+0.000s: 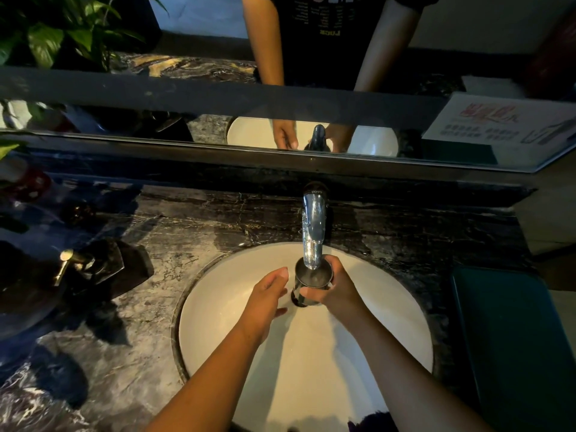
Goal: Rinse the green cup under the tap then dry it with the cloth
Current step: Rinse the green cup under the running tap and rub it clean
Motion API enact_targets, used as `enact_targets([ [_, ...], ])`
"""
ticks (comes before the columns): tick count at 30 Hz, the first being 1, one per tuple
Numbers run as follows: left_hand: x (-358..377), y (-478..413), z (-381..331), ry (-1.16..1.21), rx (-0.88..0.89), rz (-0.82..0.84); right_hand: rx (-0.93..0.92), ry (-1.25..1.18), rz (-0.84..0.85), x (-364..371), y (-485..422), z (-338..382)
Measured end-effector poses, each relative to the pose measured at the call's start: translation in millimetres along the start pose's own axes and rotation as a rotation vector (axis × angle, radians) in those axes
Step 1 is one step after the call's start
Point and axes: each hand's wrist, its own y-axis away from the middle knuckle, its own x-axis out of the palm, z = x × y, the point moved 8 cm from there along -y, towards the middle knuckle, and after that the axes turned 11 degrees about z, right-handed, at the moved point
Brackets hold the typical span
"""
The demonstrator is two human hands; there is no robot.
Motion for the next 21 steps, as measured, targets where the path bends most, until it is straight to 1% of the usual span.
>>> enact_targets([
  [3, 3, 0, -3, 0.033, 0.013, -0.005, 0.028, 0.010, 0.078, 9, 1, -6],
  [7, 3, 0, -4, 0.031, -0.008, -0.065, 0.023, 0.012, 0.029, 3, 2, -6],
  [8, 2, 0, -3, 0.040, -0.007, -0.072, 0.022, 0.020, 0.040, 3, 2, -6],
  [10, 5, -2, -3, 0.043, 0.001, -0.055, 0.025, 0.032, 0.085, 4, 1, -6],
  [13, 9, -2, -3, 0.045, -0.006, -0.048, 0.019, 0.009, 0.045, -2, 1, -6],
  [17, 12, -3, -5, 0.062, 0.018, -0.036, 0.025, 0.020, 0.110, 5, 1, -7],
  [19, 11, -3, -4, 0.074, 0.021, -0.048, 0.027, 0.024, 0.090, 5, 0, -9],
  [21, 10, -2, -4, 0.091, 0.013, -0.049, 0.042, 0.024, 0.107, 6, 1, -11],
])
